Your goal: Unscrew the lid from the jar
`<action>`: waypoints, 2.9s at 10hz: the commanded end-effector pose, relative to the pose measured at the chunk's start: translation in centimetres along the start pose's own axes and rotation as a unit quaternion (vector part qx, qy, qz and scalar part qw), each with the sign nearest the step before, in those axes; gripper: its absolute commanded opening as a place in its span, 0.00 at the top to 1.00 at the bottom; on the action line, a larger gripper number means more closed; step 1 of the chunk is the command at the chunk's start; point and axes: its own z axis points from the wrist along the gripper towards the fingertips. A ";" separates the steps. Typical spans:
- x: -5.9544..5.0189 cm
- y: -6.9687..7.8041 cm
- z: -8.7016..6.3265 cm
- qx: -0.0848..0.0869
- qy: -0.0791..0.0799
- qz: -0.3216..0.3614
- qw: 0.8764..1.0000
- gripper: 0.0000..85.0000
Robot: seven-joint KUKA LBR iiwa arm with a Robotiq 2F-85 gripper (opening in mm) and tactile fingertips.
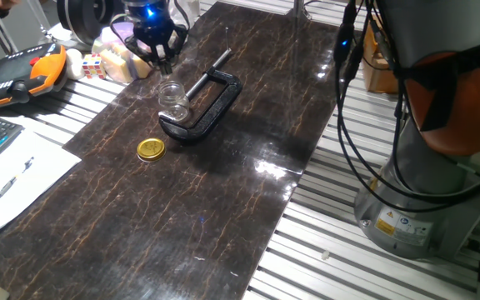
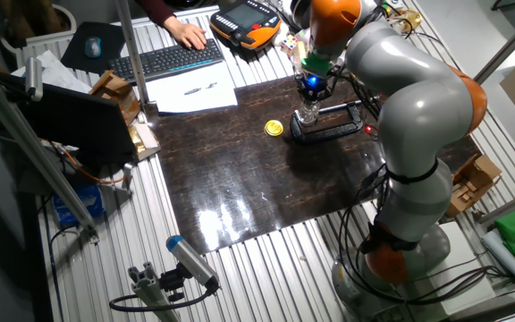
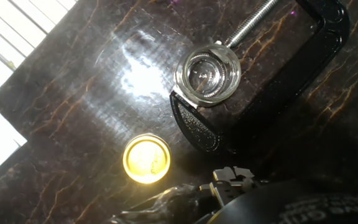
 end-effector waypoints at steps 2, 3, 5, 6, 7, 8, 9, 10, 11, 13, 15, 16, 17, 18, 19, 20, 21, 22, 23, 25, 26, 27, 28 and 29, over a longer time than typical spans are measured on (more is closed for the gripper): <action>0.0 0.0 0.0 -0.004 0.004 0.003 1.000 0.99; 0.0 0.0 0.0 -0.005 0.004 0.003 1.000 0.99; 0.0 0.0 0.0 -0.007 0.003 0.004 1.000 0.99; 0.0 0.0 0.0 -0.007 0.003 0.004 1.000 0.99; 0.0 0.0 0.0 -0.007 0.003 0.004 1.000 0.99; 0.0 0.0 0.0 -0.008 0.002 0.002 1.000 0.99; 0.1 0.0 -0.1 -0.008 0.003 0.002 1.000 0.99; 0.1 0.0 -0.1 -0.008 0.003 0.000 1.000 0.99; 0.1 0.0 -0.1 -0.010 0.005 0.000 1.000 0.99; 0.2 0.0 -0.1 -0.011 0.005 0.000 1.000 0.99; 0.2 0.0 -0.1 -0.009 0.004 -0.003 1.000 0.99; 0.3 0.0 -0.1 -0.010 0.004 -0.003 1.000 0.99; 0.3 0.0 -0.1 -0.011 0.004 -0.003 1.000 0.99; 0.4 0.0 -0.1 -0.011 0.003 -0.001 1.000 0.99; 0.4 0.0 -0.1 -0.011 0.003 0.000 1.000 0.99; 0.4 0.0 -0.1 -0.012 0.003 0.000 1.000 0.99; 0.4 0.0 -0.1 -0.012 0.002 0.000 1.000 0.99; 0.4 0.0 -0.1 -0.013 0.002 0.000 1.000 0.99; 0.4 0.0 -0.1 -0.013 0.001 0.000 1.000 0.99; 0.5 0.0 -0.1 -0.013 0.001 0.000 1.000 0.99; 0.5 0.0 -0.1 -0.014 0.001 0.001 1.000 0.99; 0.5 0.0 -0.1 -0.014 0.001 0.001 1.000 0.99; 0.5 0.0 -0.1 -0.014 0.000 0.001 1.000 0.99; 0.5 0.0 -0.1 -0.015 0.000 0.001 1.000 0.99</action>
